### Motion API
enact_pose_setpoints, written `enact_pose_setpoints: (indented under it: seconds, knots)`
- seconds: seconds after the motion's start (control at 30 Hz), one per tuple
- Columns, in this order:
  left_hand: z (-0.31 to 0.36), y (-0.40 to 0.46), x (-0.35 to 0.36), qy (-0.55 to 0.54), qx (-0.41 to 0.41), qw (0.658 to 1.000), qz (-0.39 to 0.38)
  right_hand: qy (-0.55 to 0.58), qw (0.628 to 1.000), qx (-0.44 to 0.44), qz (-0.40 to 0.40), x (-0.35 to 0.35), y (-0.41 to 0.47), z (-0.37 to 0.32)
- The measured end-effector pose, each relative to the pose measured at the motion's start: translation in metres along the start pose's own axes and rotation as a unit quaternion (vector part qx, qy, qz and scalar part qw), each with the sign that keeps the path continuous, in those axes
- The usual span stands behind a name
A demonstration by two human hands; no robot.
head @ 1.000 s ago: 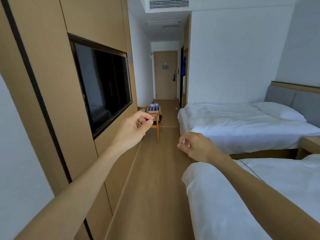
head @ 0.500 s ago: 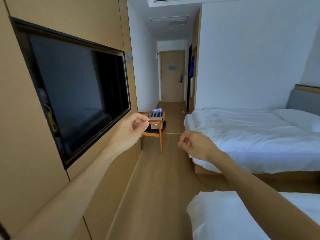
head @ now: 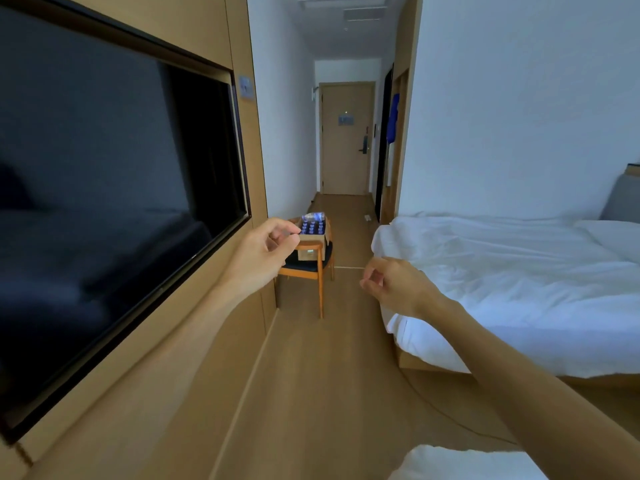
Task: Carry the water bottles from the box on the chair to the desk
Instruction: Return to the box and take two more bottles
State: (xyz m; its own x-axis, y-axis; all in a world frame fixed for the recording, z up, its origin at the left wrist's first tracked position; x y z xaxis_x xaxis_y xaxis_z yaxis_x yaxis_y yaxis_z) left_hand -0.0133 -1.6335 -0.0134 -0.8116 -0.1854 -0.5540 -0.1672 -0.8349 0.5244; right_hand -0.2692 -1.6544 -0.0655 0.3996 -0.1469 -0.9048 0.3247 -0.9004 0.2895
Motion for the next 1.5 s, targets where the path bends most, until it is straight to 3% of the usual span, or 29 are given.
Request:
enact_pose_setpoints:
  seconds: [0.47, 1.17, 1.5]
  knots:
    - [-0.146, 0.258, 0.08, -0.012, 0.005, 0.998, -0.056, -0.009, 0.999, 0.028, 0.013, 0.043, 0.249, 0.129]
    - [-0.295, 0.603, 0.256, 0.018, -0.052, 0.998, -0.026, 0.022, 1.0, -0.006, -0.005, 0.069, 0.592, 0.405]
    - [-0.406, 0.767, 0.326, -0.003, -0.066, 0.998, -0.016, 0.017, 1.0, -0.011, -0.022, 0.112, 0.77, 0.513]
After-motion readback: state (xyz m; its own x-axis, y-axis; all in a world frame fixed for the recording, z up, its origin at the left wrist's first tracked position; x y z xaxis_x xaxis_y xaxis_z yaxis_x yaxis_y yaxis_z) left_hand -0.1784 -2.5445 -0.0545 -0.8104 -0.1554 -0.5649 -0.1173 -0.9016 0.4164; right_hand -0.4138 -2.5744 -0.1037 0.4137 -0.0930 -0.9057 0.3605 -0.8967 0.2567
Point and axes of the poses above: each hand's wrist, its own y-axis towards the middle knuckle, its own x-axis out of the palm, z = x × y, the point moved 3 cm from there along y, towards the middle knuckle, and after that the axes turned 4 degrees about -z, right-handed, at the moved point
